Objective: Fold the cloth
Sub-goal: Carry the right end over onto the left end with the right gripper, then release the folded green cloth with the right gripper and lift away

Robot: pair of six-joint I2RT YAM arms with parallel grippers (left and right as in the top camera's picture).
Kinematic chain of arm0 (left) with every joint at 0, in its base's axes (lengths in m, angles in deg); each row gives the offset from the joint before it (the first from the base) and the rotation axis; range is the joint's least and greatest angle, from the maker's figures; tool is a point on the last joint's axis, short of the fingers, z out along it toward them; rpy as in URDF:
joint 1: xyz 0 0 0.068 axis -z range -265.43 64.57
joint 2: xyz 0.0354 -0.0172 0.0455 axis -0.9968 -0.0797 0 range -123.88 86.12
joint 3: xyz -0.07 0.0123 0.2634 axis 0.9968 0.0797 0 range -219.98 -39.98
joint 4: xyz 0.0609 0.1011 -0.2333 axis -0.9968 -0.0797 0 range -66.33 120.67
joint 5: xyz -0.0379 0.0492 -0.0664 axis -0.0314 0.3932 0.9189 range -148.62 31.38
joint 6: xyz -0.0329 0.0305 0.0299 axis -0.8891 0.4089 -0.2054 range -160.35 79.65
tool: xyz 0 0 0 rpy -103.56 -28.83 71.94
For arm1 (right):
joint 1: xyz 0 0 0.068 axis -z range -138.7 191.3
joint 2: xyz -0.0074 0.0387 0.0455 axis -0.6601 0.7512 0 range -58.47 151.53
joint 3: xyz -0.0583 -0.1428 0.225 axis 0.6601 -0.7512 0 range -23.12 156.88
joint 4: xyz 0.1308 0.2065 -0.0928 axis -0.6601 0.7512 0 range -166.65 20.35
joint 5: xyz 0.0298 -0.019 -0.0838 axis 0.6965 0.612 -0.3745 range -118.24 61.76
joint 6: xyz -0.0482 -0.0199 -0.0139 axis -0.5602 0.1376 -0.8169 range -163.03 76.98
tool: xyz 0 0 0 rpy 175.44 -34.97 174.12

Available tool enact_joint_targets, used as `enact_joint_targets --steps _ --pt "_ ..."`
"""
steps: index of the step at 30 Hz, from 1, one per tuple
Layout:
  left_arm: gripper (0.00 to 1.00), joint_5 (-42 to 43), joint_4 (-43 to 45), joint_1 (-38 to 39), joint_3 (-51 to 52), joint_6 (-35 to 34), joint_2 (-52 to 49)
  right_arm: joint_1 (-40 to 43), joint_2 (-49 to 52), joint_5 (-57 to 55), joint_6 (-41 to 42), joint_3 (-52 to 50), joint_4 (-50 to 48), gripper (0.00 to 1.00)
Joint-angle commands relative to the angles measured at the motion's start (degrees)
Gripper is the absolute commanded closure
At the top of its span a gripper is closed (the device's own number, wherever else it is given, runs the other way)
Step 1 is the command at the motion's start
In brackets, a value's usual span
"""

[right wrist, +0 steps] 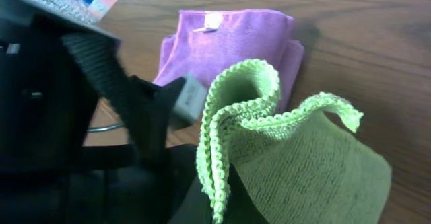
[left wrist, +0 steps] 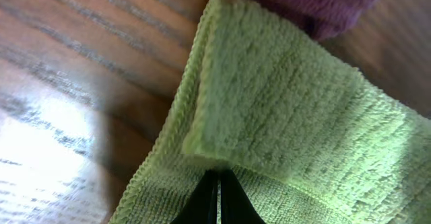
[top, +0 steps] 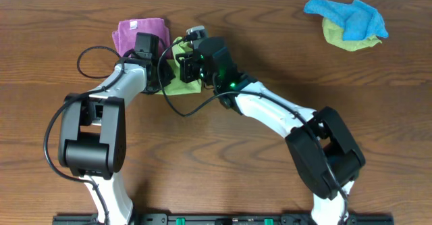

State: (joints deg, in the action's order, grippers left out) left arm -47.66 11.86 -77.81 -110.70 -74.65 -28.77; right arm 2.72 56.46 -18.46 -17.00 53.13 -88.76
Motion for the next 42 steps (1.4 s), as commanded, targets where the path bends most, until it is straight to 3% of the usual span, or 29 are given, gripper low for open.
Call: enact_joint_targets --steps 1,10,29,42 --pt "0.94 -0.35 0.15 0.48 0.85 -1.46 -4.0 -1.66 1.51 -1.03 2.03 1.86 -1.4 0.99" --pt "0.95 -0.07 0.0 0.52 0.81 -1.46 -3.5 -2.1 4.07 -0.98 4.37 2.93 -1.79 0.99" --pt "0.94 -1.16 -3.96 -3.8 0.81 5.7 8.85 -2.4 7.13 -0.98 3.91 2.93 -1.66 0.99" --pt "0.95 -3.76 -4.98 -5.42 0.79 6.05 12.66 -3.23 11.69 -0.96 2.45 4.46 -4.37 0.99"
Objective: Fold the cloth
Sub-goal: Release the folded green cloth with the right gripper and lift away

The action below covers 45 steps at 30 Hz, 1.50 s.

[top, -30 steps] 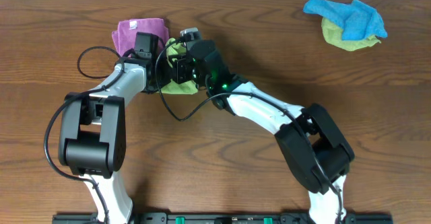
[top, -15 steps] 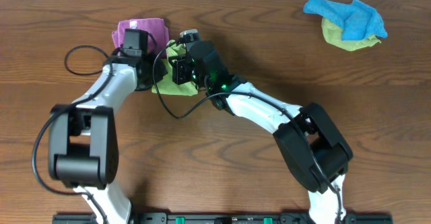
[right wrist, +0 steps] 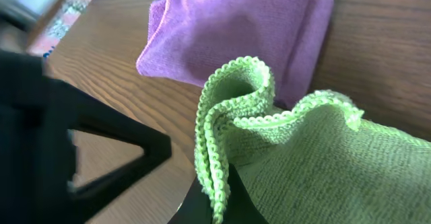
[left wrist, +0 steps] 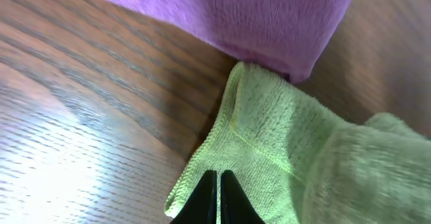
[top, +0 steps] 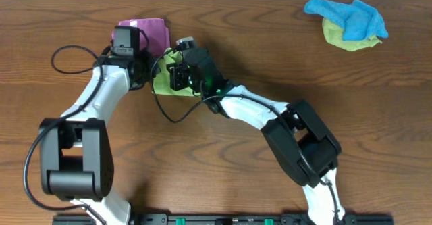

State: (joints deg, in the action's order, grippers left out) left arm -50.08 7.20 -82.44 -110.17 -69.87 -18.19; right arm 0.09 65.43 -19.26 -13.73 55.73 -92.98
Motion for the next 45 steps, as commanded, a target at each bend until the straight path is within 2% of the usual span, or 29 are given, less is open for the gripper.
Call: enact_joint_targets --steps 1,5,9,15,17,18,28,31,32,35,37,38,41,45 --pt "0.94 -1.38 -0.37 -1.03 0.28 1.27 2.34 -0.74 3.32 -0.13 -0.83 2.45 -0.11 0.99" --pt "0.94 -1.49 -0.74 -1.92 0.28 1.27 3.08 -1.42 5.4 0.07 -0.85 5.25 1.73 0.98" --pt "0.94 -1.46 -1.25 -2.71 0.26 1.29 3.19 -2.29 6.16 0.26 -1.14 6.43 2.67 0.92" --pt "0.94 -1.46 -1.6 -3.74 0.26 1.27 3.19 -3.23 6.25 1.38 -1.75 6.56 3.56 0.74" --pt "0.94 -1.46 -1.57 -4.02 0.28 1.27 3.19 -3.37 6.25 3.06 -2.01 6.56 3.56 0.63" --pt "0.94 -1.46 -1.55 -4.2 0.26 1.27 3.19 -3.41 6.25 3.82 -1.97 6.56 3.56 0.6" --pt "0.94 -1.16 -1.57 -6.1 0.07 1.27 3.21 -3.5 6.16 12.79 -1.01 7.32 3.54 0.42" --pt "0.94 -0.76 -1.64 -6.64 -0.15 1.27 3.34 -3.32 5.35 13.4 -0.42 7.87 3.63 0.39" --pt "0.94 -0.55 -1.7 -6.82 -0.15 1.27 3.54 -3.08 4.79 13.07 -0.44 7.87 3.8 0.36" --pt "0.94 0.09 -1.9 -7.32 -0.15 1.27 4.37 -1.7 2.05 11.21 -0.72 7.87 6.49 0.15" --pt "0.89 1.2 -1.92 -7.69 -0.15 1.25 5.03 -0.2 -0.22 10.25 -2.58 7.87 10.08 0.04" --pt "0.85 1.92 -2.05 -7.87 -0.15 1.25 5.38 0.72 -1.29 10.32 -3.76 7.87 12.13 0.01" --pt "0.72 3.76 -2.91 -8.24 -0.15 1.22 6.19 3.56 -4.61 10.56 -4.94 7.87 18.6 0.01" --pt "0.6 5.14 -4.28 -8.22 -0.15 1.25 7.3 7.23 -9.73 10.54 -11.47 7.85 27.71 0.01"
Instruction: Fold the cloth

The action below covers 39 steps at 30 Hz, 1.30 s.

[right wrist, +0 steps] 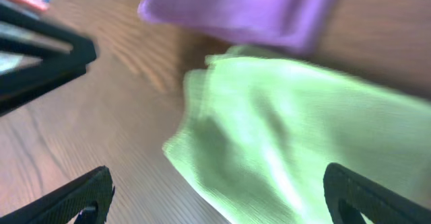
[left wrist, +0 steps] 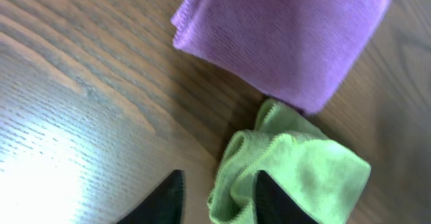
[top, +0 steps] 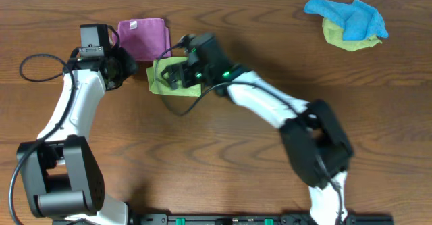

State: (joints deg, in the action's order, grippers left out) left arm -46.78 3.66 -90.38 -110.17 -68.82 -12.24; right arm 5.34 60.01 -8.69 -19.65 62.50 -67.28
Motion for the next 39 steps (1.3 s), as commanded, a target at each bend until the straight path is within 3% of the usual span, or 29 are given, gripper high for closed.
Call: enact_joint_targets --steps 1,6,12,19,26,33,39 --pt "0.57 2.47 -1.11 -0.28 -0.15 0.2 1.64 2.99 -5.99 -0.04 -7.58 1.07 4.79 0.01" --pt "0.49 6.64 -2.86 -0.31 -0.15 0.15 2.03 6.64 -12.26 -0.81 -13.57 1.01 16.76 0.01" --pt "0.48 9.77 -4.98 -0.28 -0.04 0.17 2.01 10.08 -20.33 -5.18 -19.15 -2.16 28.81 0.01" --pt "0.46 12.09 -5.55 -0.17 0.22 -0.31 2.01 15.96 -36.57 -6.03 -19.63 -22.1 26.36 0.01" --pt "0.45 12.24 -4.55 3.28 5.05 -2.43 1.97 25.46 -60.87 -4.52 -17.03 -44.92 23.82 0.01" --pt "0.44 12.81 1.4 5.73 9.49 -7.69 1.95 31.1 -79.93 -4.76 -14.19 -55.17 25.75 0.01" --pt "0.42 12.09 8.85 6.16 14.34 -14.45 1.95 31.65 -84.13 -4.74 -14.21 -57.05 28.83 0.01"
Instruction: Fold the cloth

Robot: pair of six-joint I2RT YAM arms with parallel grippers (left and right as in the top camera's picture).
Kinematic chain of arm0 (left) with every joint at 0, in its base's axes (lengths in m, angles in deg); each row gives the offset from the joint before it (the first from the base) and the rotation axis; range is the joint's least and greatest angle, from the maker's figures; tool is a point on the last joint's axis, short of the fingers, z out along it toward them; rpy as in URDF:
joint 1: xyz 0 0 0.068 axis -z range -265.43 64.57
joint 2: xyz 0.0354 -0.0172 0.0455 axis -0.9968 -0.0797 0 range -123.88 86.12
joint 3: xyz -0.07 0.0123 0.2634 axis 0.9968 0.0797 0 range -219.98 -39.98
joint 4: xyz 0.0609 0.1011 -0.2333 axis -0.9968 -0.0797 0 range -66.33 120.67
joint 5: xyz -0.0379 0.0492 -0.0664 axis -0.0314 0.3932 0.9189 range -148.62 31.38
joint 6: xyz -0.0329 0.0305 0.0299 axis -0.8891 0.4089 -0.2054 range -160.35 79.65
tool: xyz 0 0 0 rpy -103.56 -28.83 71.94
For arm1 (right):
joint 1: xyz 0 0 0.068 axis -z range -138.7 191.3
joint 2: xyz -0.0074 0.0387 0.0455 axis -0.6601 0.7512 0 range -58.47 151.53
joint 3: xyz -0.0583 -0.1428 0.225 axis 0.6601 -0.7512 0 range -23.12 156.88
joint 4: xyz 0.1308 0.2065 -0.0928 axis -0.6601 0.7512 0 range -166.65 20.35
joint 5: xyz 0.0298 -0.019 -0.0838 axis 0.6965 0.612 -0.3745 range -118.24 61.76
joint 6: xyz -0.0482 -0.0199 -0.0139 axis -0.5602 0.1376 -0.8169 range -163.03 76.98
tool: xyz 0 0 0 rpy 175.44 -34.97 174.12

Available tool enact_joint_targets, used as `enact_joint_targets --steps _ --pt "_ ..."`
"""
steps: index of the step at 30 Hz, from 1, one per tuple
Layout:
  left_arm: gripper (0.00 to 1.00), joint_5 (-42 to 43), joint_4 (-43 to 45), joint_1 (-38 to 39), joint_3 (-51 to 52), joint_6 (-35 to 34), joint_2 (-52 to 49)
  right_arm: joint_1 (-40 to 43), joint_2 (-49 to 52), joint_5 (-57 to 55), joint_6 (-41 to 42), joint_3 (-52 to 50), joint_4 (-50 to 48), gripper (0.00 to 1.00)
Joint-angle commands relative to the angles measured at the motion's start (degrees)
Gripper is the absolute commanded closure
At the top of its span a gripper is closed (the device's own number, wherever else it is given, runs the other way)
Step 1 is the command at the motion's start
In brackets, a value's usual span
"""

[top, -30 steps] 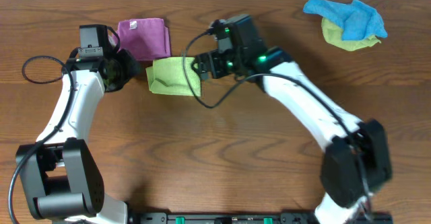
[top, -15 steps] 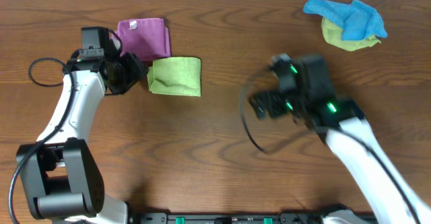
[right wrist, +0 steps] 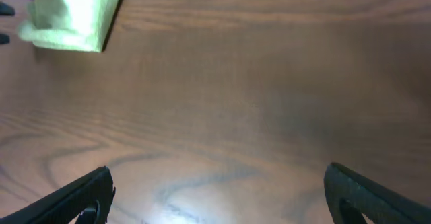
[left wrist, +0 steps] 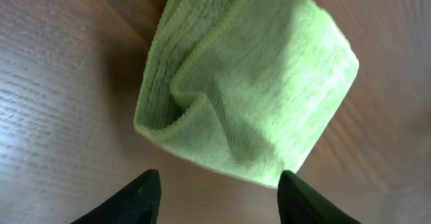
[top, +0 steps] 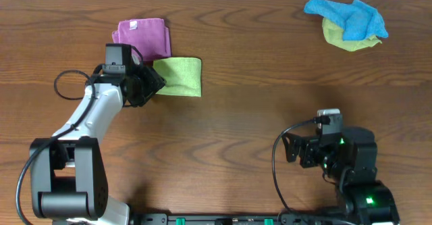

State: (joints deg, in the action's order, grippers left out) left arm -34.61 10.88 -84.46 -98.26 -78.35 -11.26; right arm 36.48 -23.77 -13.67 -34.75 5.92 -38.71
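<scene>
The green cloth [top: 179,76] lies folded into a small rectangle on the table, just right of a folded purple cloth [top: 142,38]. In the left wrist view the green cloth [left wrist: 249,83] shows layered edges on its left side. My left gripper [top: 154,83] is open at the cloth's left edge, its fingers [left wrist: 138,200] dark at the bottom of that view with bare wood between them. My right gripper [top: 291,151] is open, pulled back near the table's front right; the green cloth [right wrist: 71,15] is small and far in its view.
A crumpled blue cloth [top: 347,17] lies on a yellow-green one [top: 347,41] at the back right corner. A black cable loops beside my left arm [top: 64,86]. The wooden table [top: 256,110] stretches bare between the two arms.
My right arm has left the green cloth and now sits near the front right. My left gripper has come from left of the purple cloth to the green cloth's left edge. The cloth lies flatter.
Both grippers were shut on edges of the green cloth beside the purple one, holding a raised fold. Then both had let go and stood open, with the cloth bunched on the table. Now the cloth lies as a neat rectangle and my right arm is withdrawn.
</scene>
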Motion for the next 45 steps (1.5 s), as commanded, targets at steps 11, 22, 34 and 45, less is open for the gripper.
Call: enact_joint_targets --steps 11,22,34,45 --pt "0.34 -0.9 13.53 0.63 8.35 -11.93 0.76 0.5 -0.24 0.24 0.9 -0.46 0.74 0.01" --pt "0.35 -4.04 16.02 3.61 8.35 -13.07 -1.88 0.5 -0.24 0.24 0.9 -0.46 0.74 0.01" --pt "0.35 -6.64 16.17 3.61 8.37 -14.36 -2.82 0.5 -0.24 0.24 0.9 -0.46 0.74 0.01" --pt "0.37 -6.4 19.5 3.61 8.37 -15.45 -5.81 0.5 -0.24 0.24 0.9 -0.46 0.74 0.01"
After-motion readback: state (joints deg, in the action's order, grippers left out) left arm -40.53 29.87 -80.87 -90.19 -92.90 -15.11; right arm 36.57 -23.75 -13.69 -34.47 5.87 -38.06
